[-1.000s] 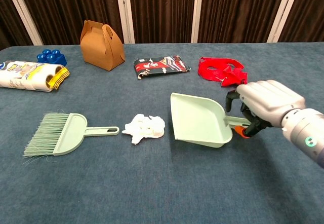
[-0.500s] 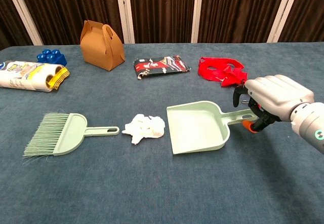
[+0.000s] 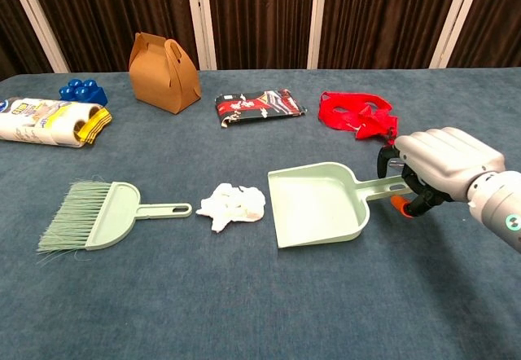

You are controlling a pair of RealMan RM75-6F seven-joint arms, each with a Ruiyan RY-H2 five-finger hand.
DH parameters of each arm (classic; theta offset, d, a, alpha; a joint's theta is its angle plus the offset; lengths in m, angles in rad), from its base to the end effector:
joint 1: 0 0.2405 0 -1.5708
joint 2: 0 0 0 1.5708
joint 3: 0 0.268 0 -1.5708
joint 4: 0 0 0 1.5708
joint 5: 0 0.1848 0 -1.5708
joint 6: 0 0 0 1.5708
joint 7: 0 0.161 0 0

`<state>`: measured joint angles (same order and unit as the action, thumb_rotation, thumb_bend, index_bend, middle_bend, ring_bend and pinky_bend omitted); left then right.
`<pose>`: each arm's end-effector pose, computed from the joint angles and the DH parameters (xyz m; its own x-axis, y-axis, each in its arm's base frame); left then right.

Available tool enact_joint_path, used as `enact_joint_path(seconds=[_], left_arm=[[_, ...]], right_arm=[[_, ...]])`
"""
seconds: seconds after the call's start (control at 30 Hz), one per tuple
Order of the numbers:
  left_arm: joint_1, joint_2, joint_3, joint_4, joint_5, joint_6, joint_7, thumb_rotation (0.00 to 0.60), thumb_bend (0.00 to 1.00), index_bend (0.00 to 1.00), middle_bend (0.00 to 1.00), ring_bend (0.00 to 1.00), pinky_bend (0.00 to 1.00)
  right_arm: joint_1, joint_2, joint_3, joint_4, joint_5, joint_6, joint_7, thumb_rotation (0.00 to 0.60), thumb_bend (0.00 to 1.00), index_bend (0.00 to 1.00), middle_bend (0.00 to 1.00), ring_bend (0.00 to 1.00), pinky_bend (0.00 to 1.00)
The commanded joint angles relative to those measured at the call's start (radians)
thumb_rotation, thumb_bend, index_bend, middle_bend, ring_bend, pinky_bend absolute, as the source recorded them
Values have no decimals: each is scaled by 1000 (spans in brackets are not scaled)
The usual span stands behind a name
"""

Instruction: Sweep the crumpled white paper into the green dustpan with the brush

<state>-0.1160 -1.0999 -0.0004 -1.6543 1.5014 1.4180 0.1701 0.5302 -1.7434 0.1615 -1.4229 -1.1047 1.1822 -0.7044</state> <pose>-0.3075 0.1957 0.1725 0.5299 0.1003 0.8421 0.8480 -0.0559 -0.5270 -0.1985 -0.3121 -0.0288 0.5828 -0.1687 0.7949 -0.8098 -0.2015 0.5510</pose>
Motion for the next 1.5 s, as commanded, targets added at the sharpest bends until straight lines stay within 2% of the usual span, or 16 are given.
enact_joint_path(seconds=[0.03,0.23,0.5,0.57,0.67,0.77,1.03,1.13,1.3,1.5], left_arm=[[0,0,0,-1,-2,-2,0,600,0,0,0,0,0],[-2,-2,-2,-6,-2,-1,6,600,0,0,0,0,0],[-34,13,-26,-71,-23,-37,31,600,0,0,0,0,9],[-54,14,-49,-101,-41,-49,50,600,2,0,0,0,50],[-89,-2,-85,-129,-63,-63,104,600,28,0,11,53,175],[-123,-29,-115,-146,-87,-79,167,600,69,34,102,181,309],[-240,-130,-180,-154,-245,-181,391,600,137,240,511,546,653],[-284,-185,-189,-142,-303,-213,460,600,184,326,648,673,745],[-348,-277,-199,-111,-375,-246,544,600,252,433,807,809,847],[-411,-355,-221,-91,-479,-263,613,600,275,470,945,938,977]], right_arm=[[1,2,-1,0,0,-2,6,600,439,482,844,803,804],[-2,-1,-8,-1,-6,3,14,600,467,640,844,803,804],[4,12,-16,-19,-37,16,5,600,483,677,844,803,804],[8,13,-20,-14,-55,37,-30,600,487,677,844,803,804],[9,8,-14,-14,-49,58,-75,600,487,677,844,803,804],[11,6,-1,-18,-29,63,-100,600,488,677,844,803,804],[12,22,1,-22,-13,65,-128,600,490,677,844,803,804],[12,28,1,-20,-9,65,-128,600,492,677,844,803,804],[11,35,1,-10,-4,61,-122,600,492,677,844,803,804],[15,39,10,-40,10,74,-154,600,493,677,844,803,804]])
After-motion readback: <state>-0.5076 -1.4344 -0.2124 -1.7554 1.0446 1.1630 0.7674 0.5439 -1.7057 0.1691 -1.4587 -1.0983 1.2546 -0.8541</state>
